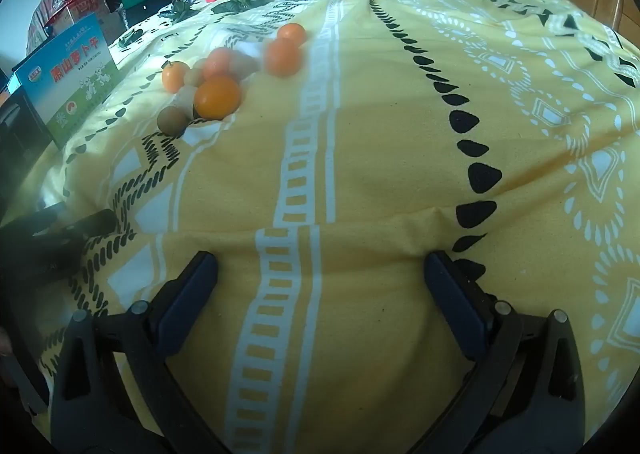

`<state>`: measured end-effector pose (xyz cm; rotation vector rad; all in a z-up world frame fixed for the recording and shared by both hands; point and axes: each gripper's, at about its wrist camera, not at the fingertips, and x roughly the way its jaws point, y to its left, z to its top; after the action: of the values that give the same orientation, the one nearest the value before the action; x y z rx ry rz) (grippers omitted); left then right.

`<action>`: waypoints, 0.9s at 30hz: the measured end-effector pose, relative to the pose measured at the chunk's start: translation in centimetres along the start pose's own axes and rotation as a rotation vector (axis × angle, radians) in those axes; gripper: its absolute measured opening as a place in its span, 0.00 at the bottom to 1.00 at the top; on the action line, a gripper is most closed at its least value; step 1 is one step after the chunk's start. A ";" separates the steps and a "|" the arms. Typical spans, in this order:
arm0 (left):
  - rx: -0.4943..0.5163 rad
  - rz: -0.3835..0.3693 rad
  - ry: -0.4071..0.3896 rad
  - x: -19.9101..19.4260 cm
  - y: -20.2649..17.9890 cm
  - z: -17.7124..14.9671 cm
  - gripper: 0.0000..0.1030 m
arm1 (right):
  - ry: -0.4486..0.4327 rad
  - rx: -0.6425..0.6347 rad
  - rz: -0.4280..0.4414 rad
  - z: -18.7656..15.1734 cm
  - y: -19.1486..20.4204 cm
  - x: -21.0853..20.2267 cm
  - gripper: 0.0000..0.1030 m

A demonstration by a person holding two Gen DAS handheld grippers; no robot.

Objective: Organize fruits

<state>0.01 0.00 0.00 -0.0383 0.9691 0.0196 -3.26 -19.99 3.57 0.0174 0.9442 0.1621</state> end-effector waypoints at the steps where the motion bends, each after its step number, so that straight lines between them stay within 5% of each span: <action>1: 0.000 0.000 0.000 0.0 0.0 0.0 1.00 | -0.001 0.000 0.001 0.0 0.0 0.0 1.00; 9: 0.006 0.005 0.003 0.1 -0.3 0.0 1.00 | 0.012 -0.040 -0.097 0.2 1.4 -0.3 1.00; 27: 0.007 0.004 0.000 -0.2 -0.2 -0.1 1.00 | 0.010 -0.026 -0.062 -0.2 1.0 -0.3 1.00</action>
<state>-0.21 -0.17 0.09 -0.0298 0.9693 0.0196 -3.69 -19.04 3.79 -0.0369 0.9517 0.1174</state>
